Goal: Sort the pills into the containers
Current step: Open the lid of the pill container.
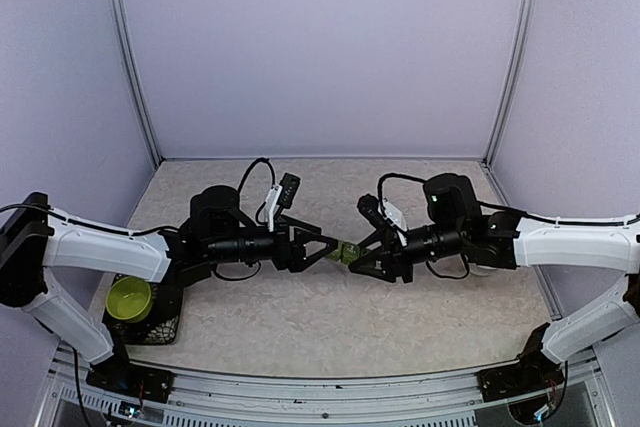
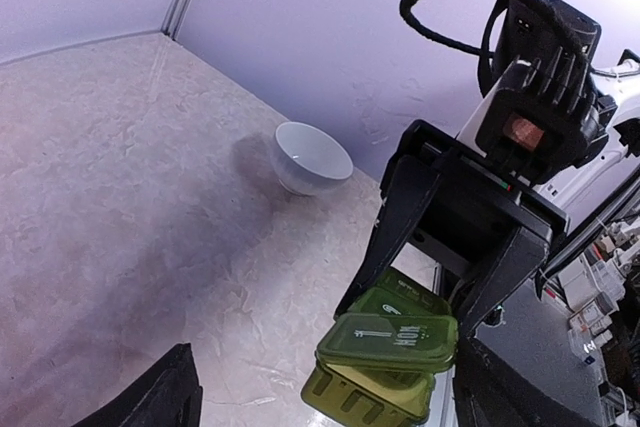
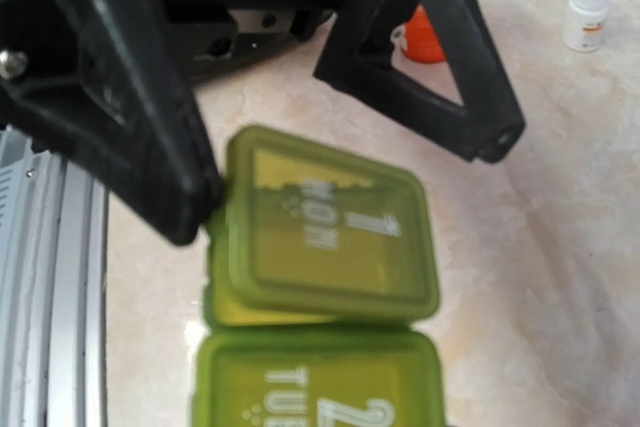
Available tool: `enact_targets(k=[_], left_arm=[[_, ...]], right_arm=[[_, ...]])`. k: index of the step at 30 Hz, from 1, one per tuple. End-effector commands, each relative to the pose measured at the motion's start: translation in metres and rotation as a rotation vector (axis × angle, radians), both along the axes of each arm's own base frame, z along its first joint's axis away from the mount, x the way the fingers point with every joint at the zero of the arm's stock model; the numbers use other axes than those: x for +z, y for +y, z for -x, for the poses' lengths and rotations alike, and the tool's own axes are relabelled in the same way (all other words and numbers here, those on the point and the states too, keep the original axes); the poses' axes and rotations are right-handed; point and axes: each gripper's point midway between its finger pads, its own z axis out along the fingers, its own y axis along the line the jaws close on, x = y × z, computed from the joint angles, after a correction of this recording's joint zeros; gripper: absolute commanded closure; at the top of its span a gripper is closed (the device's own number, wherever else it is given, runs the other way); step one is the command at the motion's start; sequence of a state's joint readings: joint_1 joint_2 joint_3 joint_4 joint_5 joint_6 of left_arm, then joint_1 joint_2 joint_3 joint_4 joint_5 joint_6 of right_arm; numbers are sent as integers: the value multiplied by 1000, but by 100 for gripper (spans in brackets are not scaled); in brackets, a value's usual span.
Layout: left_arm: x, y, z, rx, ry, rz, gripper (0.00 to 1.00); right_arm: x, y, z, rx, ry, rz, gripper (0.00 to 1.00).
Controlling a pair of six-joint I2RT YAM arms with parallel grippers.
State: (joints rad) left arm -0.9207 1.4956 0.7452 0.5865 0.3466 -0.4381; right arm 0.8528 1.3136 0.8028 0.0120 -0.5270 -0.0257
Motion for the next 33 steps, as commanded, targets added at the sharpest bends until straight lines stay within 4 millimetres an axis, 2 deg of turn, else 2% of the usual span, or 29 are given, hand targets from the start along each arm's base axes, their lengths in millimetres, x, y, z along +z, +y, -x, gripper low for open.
enact_targets(k=[1, 9, 16, 22, 25, 28, 33], left_arm=[[-2, -3, -10, 12, 37, 0, 18], [-12, -11, -13, -4, 80, -19, 30], [-16, -16, -11, -32, 101, -24, 52], [-17, -19, -5, -71, 112, -19, 62], [-20, -19, -5, -81, 130, -19, 62], [-24, -19, -6, -78, 152, -21, 53], [-39, -15, -19, -36, 270, -28, 52]], right_arm=[[14, 7, 5, 30, -51, -22, 65], [16, 12, 14, 50, -91, -13, 65], [21, 14, 16, 42, -126, -12, 65], [24, 13, 12, 25, -150, -12, 65], [23, 13, 9, 9, -165, -1, 65], [21, 12, 6, -8, -177, 14, 65], [12, 12, 1, -39, -220, 61, 65]])
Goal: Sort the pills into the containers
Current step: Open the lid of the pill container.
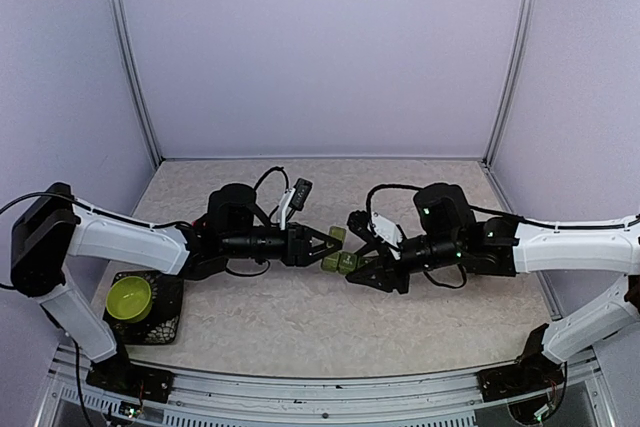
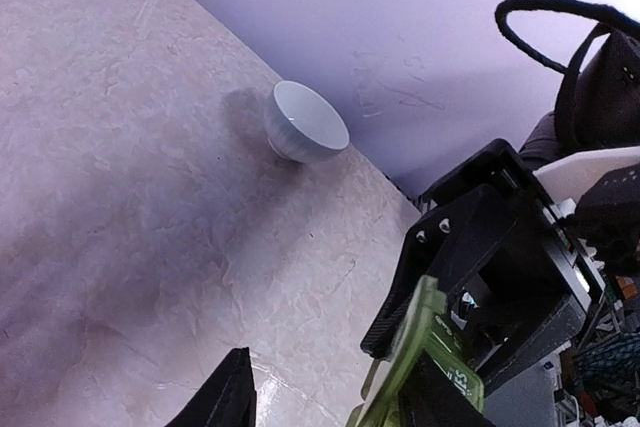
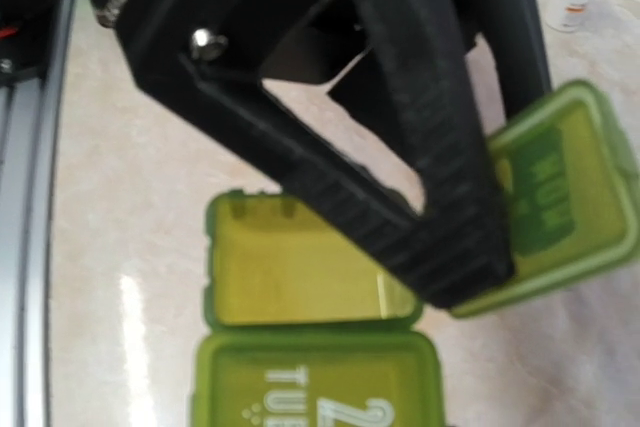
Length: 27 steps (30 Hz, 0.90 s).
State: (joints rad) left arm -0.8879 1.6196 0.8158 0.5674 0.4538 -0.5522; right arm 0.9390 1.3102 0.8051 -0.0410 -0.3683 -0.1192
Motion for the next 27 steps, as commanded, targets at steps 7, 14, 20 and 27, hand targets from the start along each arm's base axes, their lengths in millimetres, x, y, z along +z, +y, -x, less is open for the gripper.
enact_targets(k=[7, 14, 20, 27], left_arm=[[-26, 8, -25, 63, 241, 4, 50], [-30, 5, -25, 54, 305, 7, 50], [-23, 18, -34, 116, 267, 24, 28], [-18, 60, -59, 292, 236, 9, 1]], right_arm=[[21, 9, -6, -30, -173, -10, 65], [15, 10, -11, -57, -196, 21, 65], [0, 15, -26, -109, -193, 51, 66], [-23, 18, -54, -123, -171, 54, 66]])
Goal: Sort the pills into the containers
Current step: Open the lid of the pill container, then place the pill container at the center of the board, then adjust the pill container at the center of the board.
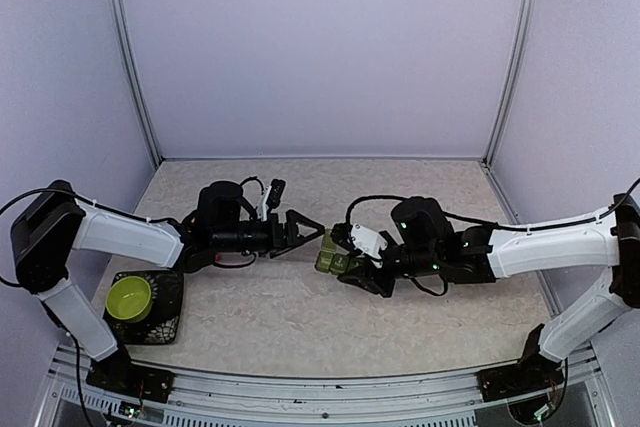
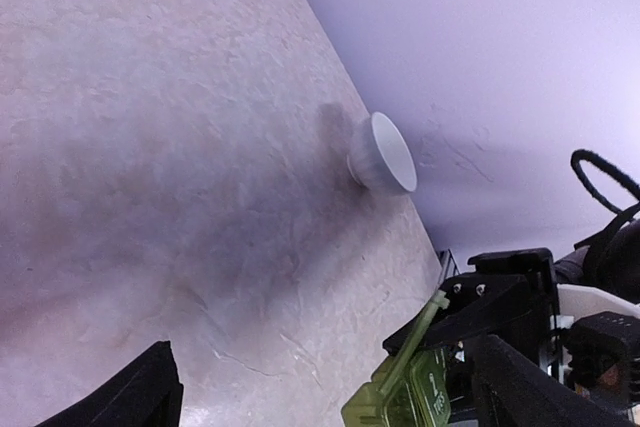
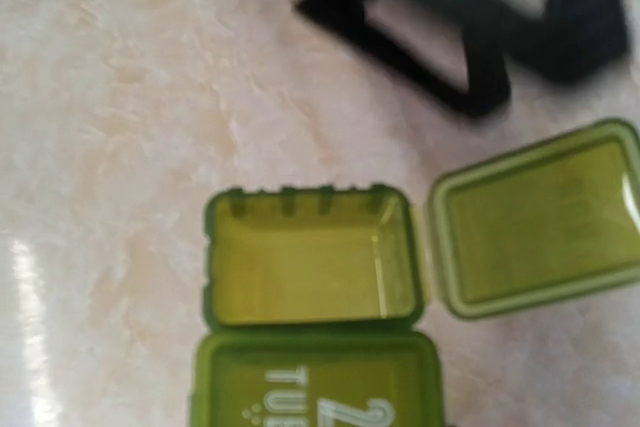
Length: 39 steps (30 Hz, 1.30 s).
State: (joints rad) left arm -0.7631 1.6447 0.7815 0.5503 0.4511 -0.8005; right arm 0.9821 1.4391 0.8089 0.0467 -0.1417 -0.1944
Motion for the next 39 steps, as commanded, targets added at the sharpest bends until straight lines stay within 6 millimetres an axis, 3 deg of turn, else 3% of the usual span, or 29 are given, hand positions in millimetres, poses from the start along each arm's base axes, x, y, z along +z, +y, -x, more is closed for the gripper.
enact_targets(k=[1, 4, 10, 18, 32, 39], left_arm=[[12, 27, -15, 120, -48, -33, 1], [10, 41, -16, 175, -58, -80, 1], [16, 54, -10, 206, -73, -86, 1], [15, 63, -3, 216, -77, -95, 1], [27, 63, -4, 218, -94, -86, 1], [32, 63, -6, 221, -105, -89, 1]], right_arm=[[9, 8, -31, -12, -32, -66, 66], [-5, 3, -56, -29, -31, -59, 66], [-54, 0, -107, -46, 5, -4, 66], [-75, 1, -139, -47, 9, -1, 57], [-100, -2, -143, -26, 88, 41, 38], [-67, 2, -131, 0, 172, -74, 25]])
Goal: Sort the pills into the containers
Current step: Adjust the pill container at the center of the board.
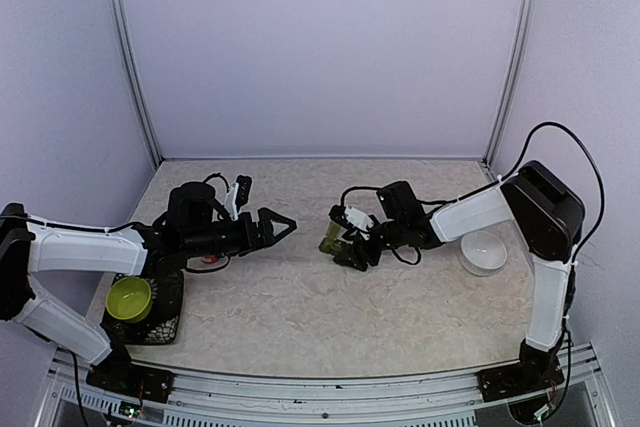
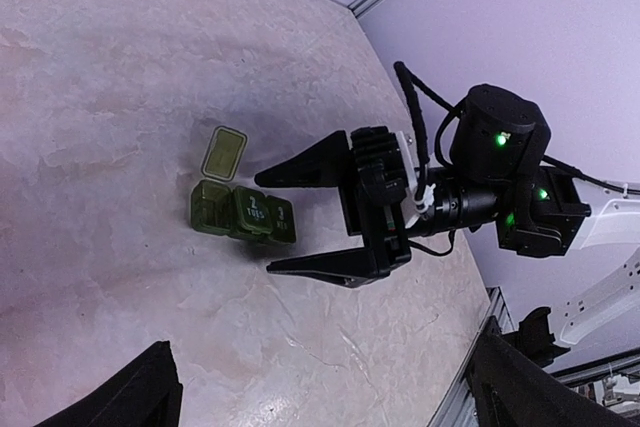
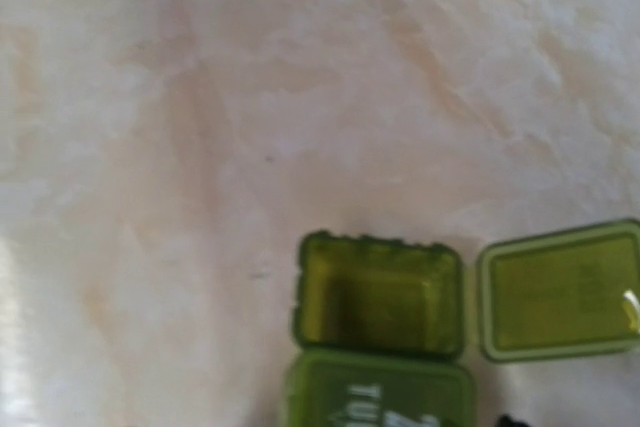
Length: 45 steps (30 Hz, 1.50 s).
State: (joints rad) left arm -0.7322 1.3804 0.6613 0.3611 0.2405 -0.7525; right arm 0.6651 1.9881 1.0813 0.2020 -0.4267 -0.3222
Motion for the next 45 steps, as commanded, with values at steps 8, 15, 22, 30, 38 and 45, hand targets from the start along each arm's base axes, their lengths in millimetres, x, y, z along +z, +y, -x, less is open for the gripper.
enact_targets(k=[8, 15, 22, 30, 38, 45], left_arm=[[15, 0, -4, 7, -46, 5, 1], [11, 2, -3, 14, -40, 1, 1], [7, 5, -1, 18, -37, -7, 1], [4, 3, -2, 14, -30, 2, 1], [1, 3, -1, 16, -25, -2, 1], [-1, 4, -1, 19, -23, -2, 1]], right_arm=[[40, -8, -28, -142, 121, -143, 20], [14, -8, -49, -224, 147, -80, 18], [-8, -11, -46, -231, 185, -46, 18], [-23, -16, -38, -227, 211, -15, 18], [1, -15, -44, -228, 166, -23, 17], [32, -10, -42, -196, 166, -48, 15]])
